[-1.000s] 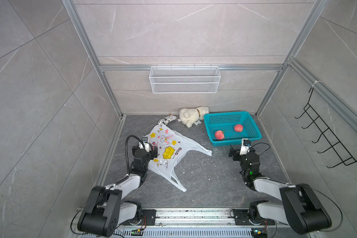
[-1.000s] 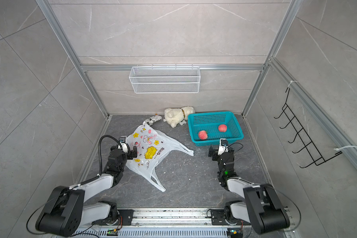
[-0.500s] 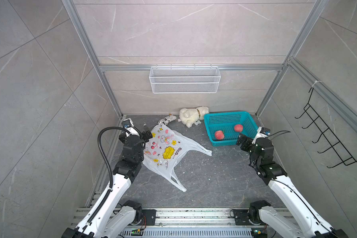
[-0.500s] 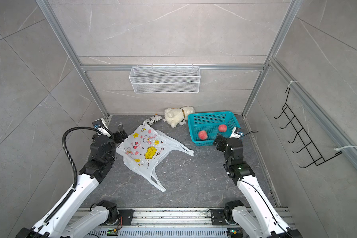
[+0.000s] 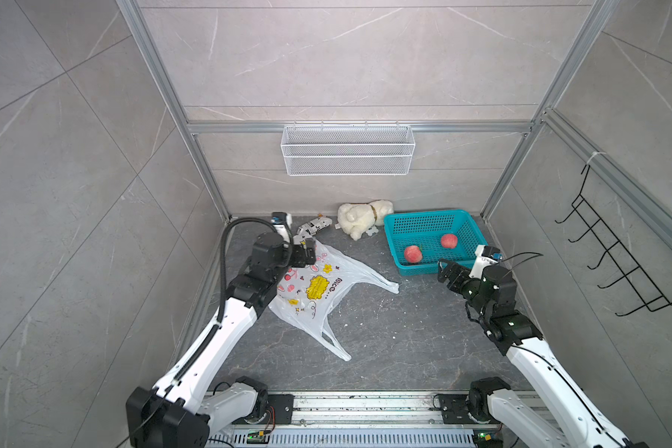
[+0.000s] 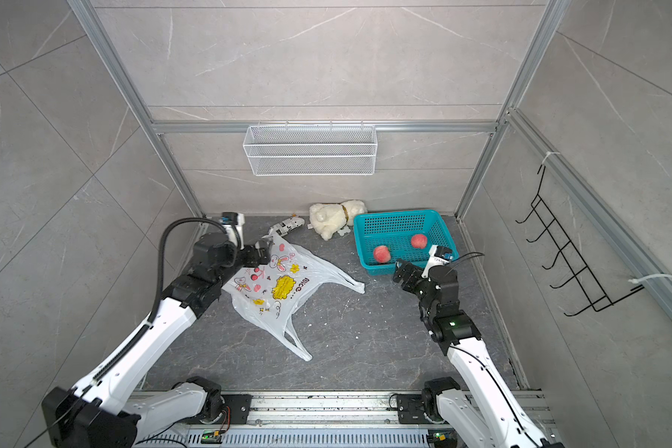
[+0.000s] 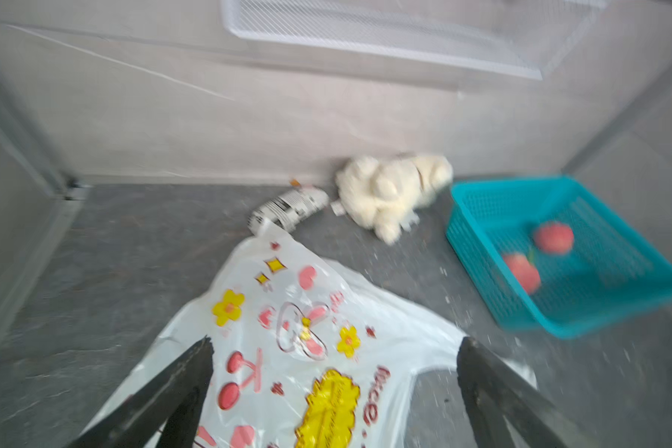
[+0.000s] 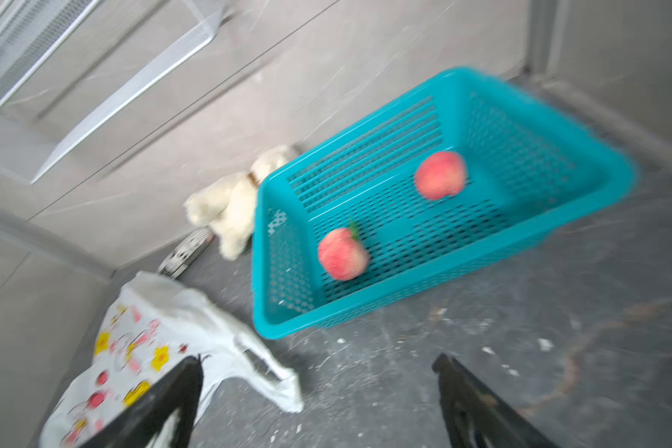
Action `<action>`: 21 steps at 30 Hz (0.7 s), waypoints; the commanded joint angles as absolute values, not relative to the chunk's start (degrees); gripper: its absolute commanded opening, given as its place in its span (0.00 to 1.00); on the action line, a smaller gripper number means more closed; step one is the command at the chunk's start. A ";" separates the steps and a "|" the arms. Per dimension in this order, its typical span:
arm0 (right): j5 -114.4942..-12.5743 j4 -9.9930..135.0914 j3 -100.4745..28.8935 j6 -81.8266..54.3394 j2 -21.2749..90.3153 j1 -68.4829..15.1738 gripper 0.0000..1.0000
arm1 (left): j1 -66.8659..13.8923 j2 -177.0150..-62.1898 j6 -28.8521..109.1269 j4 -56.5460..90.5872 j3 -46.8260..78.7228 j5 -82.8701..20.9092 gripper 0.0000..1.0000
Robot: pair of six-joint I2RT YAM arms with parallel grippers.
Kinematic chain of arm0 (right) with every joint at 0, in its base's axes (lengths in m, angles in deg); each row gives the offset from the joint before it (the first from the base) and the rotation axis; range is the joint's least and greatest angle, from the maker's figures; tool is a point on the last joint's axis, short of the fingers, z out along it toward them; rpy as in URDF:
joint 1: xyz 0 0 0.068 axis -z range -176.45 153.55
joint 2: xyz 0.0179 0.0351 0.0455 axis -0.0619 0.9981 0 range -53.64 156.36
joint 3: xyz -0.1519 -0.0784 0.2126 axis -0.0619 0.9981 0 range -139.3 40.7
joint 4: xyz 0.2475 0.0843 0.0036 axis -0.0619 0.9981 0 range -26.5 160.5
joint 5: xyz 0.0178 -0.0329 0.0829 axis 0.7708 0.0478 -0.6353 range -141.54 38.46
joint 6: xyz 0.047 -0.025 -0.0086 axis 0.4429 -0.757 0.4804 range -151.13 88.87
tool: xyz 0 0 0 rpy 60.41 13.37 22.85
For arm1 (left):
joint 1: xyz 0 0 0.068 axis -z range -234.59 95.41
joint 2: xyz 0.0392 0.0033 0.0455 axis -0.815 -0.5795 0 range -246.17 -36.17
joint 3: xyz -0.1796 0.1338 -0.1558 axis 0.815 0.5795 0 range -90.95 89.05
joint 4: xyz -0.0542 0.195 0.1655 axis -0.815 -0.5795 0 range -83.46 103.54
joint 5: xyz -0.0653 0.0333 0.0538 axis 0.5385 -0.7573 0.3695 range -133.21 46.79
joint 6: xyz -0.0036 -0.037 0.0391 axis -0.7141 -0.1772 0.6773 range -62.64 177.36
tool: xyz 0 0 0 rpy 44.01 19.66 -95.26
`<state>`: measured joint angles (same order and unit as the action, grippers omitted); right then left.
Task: Place the peach into a plastic bag & tie a knot
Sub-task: Pick up the plastic bag at the center of the board.
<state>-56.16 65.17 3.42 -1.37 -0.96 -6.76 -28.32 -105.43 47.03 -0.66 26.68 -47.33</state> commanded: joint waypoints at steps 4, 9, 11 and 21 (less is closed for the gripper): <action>-72.12 57.58 3.16 -0.52 11.84 -13.11 0.84 | -16.09 -122.96 56.84 -24.47 16.54 -48.05 1.00; -65.80 58.01 3.12 -2.59 14.04 -18.19 0.83 | -15.56 -133.81 56.30 -32.86 10.08 -49.79 1.00; -64.80 57.46 3.69 -1.75 15.00 -18.20 0.83 | -15.65 -137.61 56.37 -35.04 7.59 -50.28 0.99; -60.46 59.04 4.25 -1.02 14.62 -18.21 0.83 | -15.82 -151.51 54.61 -39.82 -0.98 -53.92 0.76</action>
